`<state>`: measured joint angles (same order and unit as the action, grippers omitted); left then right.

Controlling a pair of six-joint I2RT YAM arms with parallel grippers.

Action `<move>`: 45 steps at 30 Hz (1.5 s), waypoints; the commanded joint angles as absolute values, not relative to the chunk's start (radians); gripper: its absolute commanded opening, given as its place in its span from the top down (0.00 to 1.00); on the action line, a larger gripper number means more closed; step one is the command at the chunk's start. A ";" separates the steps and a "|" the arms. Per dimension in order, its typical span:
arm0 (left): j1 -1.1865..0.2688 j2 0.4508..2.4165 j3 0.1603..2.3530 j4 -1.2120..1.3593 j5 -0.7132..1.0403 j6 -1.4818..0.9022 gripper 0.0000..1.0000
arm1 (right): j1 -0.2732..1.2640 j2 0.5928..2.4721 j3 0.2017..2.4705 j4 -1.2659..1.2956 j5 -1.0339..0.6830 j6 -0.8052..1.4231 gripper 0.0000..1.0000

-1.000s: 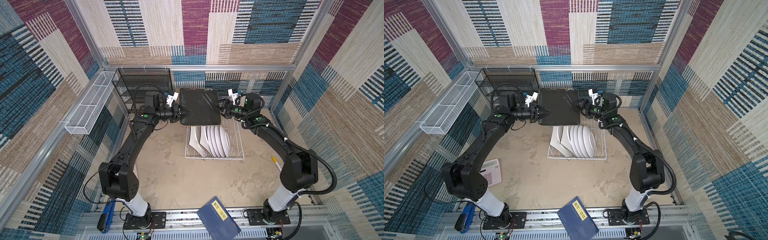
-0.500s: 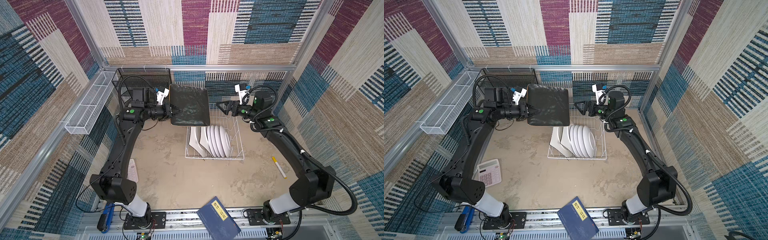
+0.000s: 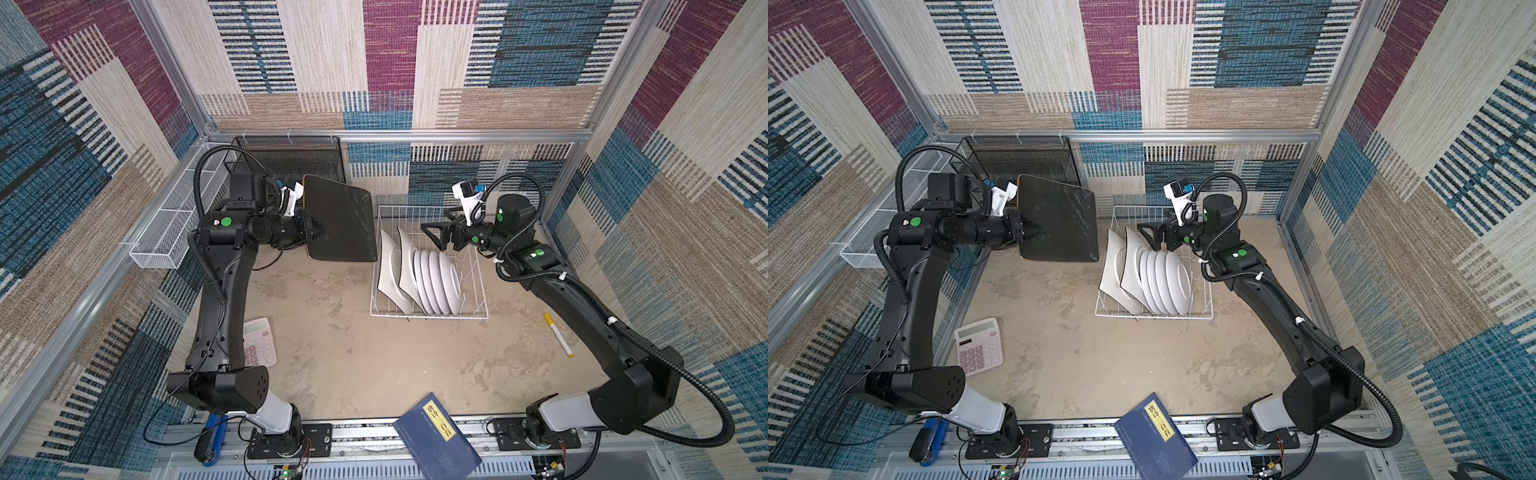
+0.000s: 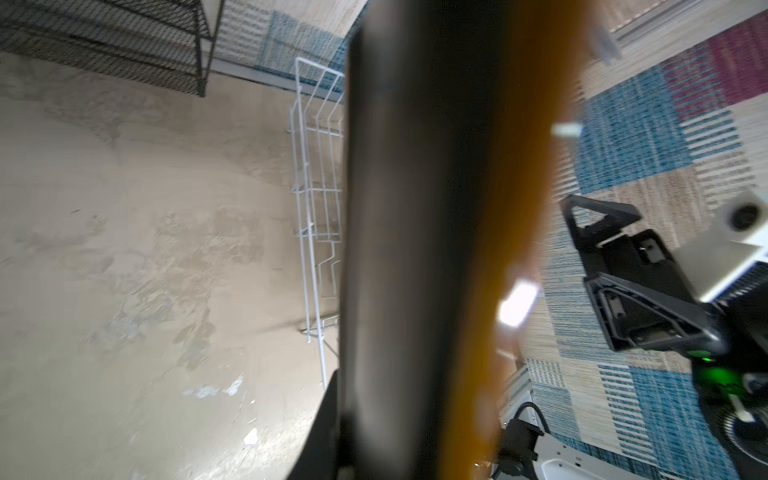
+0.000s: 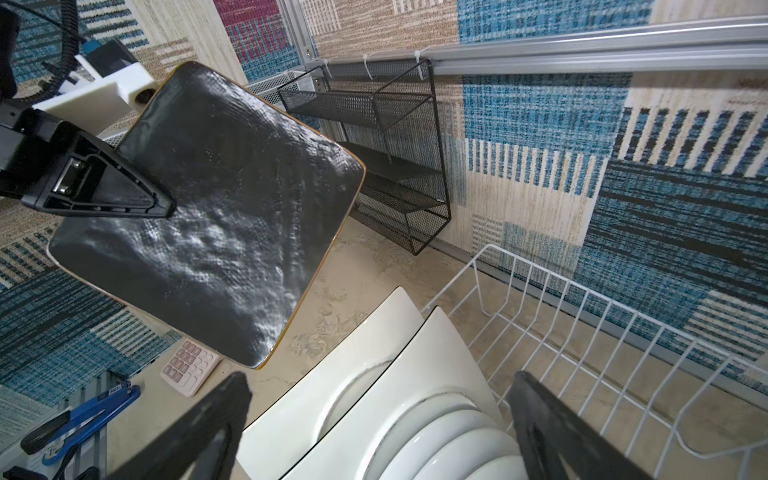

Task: Unload the plates from the dish rack
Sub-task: 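Carry the dark plate off the rack with the left gripper while the right gripper opens, then lower the dark plate onto the table beside the rack with the left gripper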

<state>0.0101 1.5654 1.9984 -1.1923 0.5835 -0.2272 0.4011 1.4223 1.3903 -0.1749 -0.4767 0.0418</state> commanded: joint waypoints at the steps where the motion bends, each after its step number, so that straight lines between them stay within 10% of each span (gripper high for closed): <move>1: 0.024 1.557 2.001 -1.216 0.507 -0.135 1.00 | 0.433 1.400 1.377 -0.127 -0.437 -0.053 0.01; 45: 0.115 1.946 1.803 -1.160 0.628 0.136 1.00 | 0.495 1.384 1.291 -0.274 -0.361 -0.214 0.01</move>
